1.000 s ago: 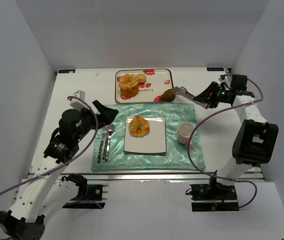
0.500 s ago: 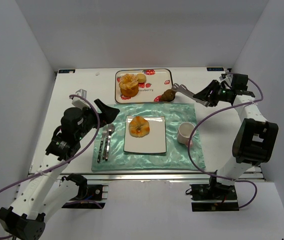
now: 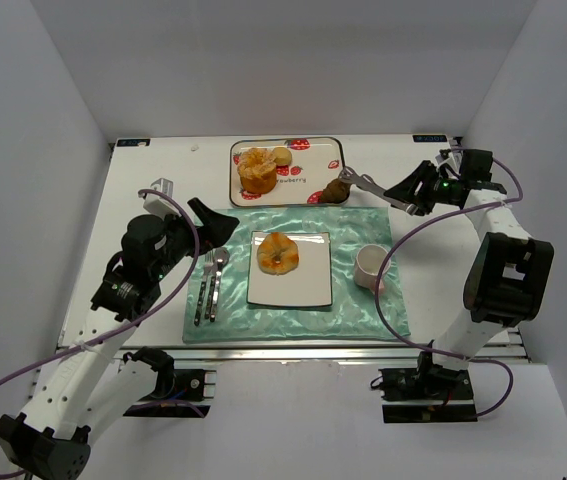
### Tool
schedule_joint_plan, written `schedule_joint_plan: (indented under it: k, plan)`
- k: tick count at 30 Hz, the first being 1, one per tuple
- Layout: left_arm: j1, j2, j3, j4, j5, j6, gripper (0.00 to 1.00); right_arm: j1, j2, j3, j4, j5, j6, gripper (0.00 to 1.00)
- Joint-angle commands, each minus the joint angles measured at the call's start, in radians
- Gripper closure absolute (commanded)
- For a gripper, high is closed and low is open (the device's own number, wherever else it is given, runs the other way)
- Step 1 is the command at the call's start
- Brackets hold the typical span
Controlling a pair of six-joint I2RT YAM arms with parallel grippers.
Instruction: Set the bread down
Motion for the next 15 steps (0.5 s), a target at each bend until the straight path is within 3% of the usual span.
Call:
schedule_joint_plan:
  k: [1,10,15]
  plan:
    - [0.003,-0.002,0.009,0.019,0.016,0.004,0.02,0.005,0.008,0.028,0.024,-0.014,-0.005,0.48]
    - [0.003,0.003,0.034,-0.012,0.008,0.015,0.02,0.066,0.085,0.079,0.040,0.010,-0.008,0.48]
    - [0.003,-0.013,0.028,-0.023,-0.001,0.007,0.02,0.080,0.105,0.094,0.045,0.019,-0.014,0.56]
